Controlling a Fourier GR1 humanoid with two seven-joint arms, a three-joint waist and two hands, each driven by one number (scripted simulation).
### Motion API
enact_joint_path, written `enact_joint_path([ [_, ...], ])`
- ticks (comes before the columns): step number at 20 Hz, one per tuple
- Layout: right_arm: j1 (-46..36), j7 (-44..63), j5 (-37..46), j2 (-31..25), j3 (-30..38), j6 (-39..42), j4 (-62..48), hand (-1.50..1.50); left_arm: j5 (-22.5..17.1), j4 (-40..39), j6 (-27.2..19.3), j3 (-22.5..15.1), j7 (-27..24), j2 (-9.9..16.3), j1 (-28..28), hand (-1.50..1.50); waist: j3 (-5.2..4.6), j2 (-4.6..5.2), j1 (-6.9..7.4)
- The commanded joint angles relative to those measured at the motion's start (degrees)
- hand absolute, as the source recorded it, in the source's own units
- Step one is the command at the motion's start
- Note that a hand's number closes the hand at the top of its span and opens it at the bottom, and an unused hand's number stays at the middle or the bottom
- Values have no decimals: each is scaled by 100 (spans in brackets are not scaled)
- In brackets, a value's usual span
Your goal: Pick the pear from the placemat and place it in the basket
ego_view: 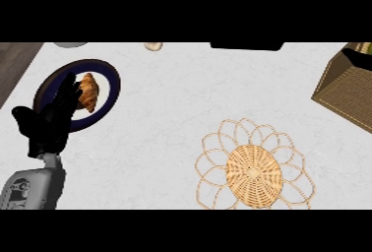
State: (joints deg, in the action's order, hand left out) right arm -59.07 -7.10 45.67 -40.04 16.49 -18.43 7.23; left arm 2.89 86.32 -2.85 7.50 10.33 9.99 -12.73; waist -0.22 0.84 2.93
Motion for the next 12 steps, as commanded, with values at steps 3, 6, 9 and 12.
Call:
enact_joint_path([
  [3, -163, 134, -781, -355, 770, 222, 78, -150, -56, 81, 31, 32, 85, 22, 17, 0, 40, 8, -55],
  [6, 64, -120, -1192, -694, 1133, 668, 111, -150, -102, -78, 126, 130, -98, 112, 79, 0, 34, -26, -187],
  [9, 264, -120, -1551, -847, 1494, 594, 98, -150, 98, -53, -121, -9, -26, -66, 48, 0, 42, 2, -143],
  [12, 695, -443, -1915, -1172, 1805, 1095, 83, -150, 6, -138, 1, 59, -206, -28, 211, 0, 37, -28, -229],
])
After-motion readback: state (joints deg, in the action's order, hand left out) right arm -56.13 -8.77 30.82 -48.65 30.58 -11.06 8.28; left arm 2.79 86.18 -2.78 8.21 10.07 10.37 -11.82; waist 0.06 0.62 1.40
